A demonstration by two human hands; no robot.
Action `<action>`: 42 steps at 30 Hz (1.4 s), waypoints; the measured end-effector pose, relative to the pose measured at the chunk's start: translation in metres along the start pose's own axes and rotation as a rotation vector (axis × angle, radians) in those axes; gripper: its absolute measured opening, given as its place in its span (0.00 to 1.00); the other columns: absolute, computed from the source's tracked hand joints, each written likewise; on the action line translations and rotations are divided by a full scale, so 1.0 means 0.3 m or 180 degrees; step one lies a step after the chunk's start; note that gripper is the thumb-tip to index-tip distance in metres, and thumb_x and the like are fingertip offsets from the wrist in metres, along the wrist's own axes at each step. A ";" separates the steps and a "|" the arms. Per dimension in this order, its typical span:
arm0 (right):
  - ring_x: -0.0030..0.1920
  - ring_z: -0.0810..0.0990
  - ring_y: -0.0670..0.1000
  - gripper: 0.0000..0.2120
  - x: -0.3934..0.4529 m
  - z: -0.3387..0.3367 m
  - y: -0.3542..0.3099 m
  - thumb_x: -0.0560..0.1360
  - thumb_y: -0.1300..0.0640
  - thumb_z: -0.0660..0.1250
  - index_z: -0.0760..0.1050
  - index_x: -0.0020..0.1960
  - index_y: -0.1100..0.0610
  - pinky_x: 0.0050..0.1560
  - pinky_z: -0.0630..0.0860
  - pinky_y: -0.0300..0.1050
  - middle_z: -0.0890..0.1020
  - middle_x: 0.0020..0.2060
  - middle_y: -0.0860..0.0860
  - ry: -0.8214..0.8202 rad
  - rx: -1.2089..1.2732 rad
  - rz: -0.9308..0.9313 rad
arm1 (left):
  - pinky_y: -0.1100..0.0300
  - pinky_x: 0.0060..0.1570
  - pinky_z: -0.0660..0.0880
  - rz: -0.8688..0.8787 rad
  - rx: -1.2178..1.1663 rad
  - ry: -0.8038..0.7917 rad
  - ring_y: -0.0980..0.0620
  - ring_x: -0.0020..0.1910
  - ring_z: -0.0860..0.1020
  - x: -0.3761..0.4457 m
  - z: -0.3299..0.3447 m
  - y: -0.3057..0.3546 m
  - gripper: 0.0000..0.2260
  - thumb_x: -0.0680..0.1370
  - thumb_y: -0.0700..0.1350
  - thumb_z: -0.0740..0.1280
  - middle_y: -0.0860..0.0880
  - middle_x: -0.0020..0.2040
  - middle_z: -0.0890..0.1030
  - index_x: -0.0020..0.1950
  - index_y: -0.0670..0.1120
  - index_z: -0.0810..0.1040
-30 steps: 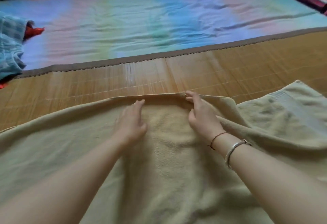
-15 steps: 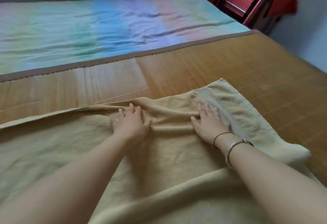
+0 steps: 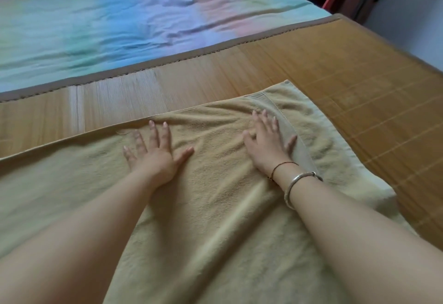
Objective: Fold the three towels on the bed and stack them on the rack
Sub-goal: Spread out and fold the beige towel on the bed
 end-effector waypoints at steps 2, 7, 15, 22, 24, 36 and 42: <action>0.77 0.44 0.47 0.25 -0.079 -0.059 0.046 0.81 0.51 0.52 0.53 0.77 0.50 0.75 0.40 0.60 0.49 0.78 0.48 0.0364 0.0305 -0.0174 | 0.38 0.71 0.38 0.0038 -0.0019 0.0305 0.39 0.76 0.36 -0.056 -0.013 0.044 0.34 0.77 0.68 0.50 0.51 0.78 0.35 0.78 0.58 0.39; 0.73 0.61 0.52 0.21 -0.321 -0.183 0.284 0.77 0.59 0.58 0.64 0.70 0.57 0.73 0.58 0.51 0.65 0.72 0.53 0.0814 0.0254 0.0221 | 0.48 0.74 0.51 0.1245 -0.0233 0.0265 0.45 0.76 0.50 -0.275 -0.012 0.280 0.23 0.81 0.52 0.56 0.52 0.78 0.55 0.76 0.58 0.57; 0.64 0.65 0.56 0.25 -0.694 -0.375 0.619 0.73 0.56 0.65 0.64 0.67 0.56 0.61 0.67 0.51 0.70 0.65 0.55 0.1011 0.0093 0.1343 | 0.49 0.65 0.67 0.2493 -0.0169 -0.0355 0.45 0.66 0.65 -0.594 0.101 0.815 0.21 0.81 0.51 0.57 0.50 0.67 0.69 0.75 0.58 0.60; 0.61 0.68 0.55 0.14 -0.836 -0.354 0.836 0.73 0.46 0.66 0.68 0.54 0.51 0.59 0.70 0.50 0.71 0.55 0.50 0.0079 0.0426 0.1752 | 0.47 0.52 0.76 0.2110 0.0497 -0.0526 0.39 0.59 0.72 -0.647 0.288 1.130 0.21 0.81 0.60 0.50 0.44 0.65 0.65 0.74 0.59 0.59; 0.59 0.67 0.54 0.09 -0.836 -0.338 0.850 0.74 0.44 0.64 0.70 0.44 0.49 0.58 0.68 0.49 0.69 0.50 0.49 -0.0244 0.0324 0.1607 | 0.49 0.43 0.79 0.1914 0.0461 -0.0400 0.41 0.51 0.77 -0.621 0.288 1.156 0.19 0.81 0.60 0.51 0.43 0.61 0.69 0.67 0.53 0.66; 0.33 0.70 0.49 0.08 -1.006 -0.416 0.383 0.78 0.48 0.60 0.68 0.44 0.51 0.33 0.68 0.43 0.73 0.34 0.47 -0.0428 0.1501 0.0703 | 0.55 0.30 0.81 0.0705 -0.2499 -0.0884 0.47 0.45 0.78 -0.711 -0.061 0.793 0.13 0.74 0.30 0.61 0.43 0.49 0.73 0.55 0.43 0.73; 0.52 0.78 0.49 0.12 -1.232 -0.346 -0.293 0.77 0.46 0.58 0.69 0.58 0.48 0.57 0.77 0.53 0.79 0.51 0.48 -0.0608 0.1823 0.0394 | 0.46 0.49 0.78 0.1095 -0.2546 -0.0423 0.45 0.42 0.73 -0.887 -0.515 0.246 0.21 0.75 0.27 0.52 0.37 0.51 0.78 0.62 0.38 0.77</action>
Point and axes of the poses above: each hand's wrist, its own x-axis towards the middle knuckle, its own z-axis out of the palm, y = z × x, the point moved 5 cm from there along x, towards the middle knuckle
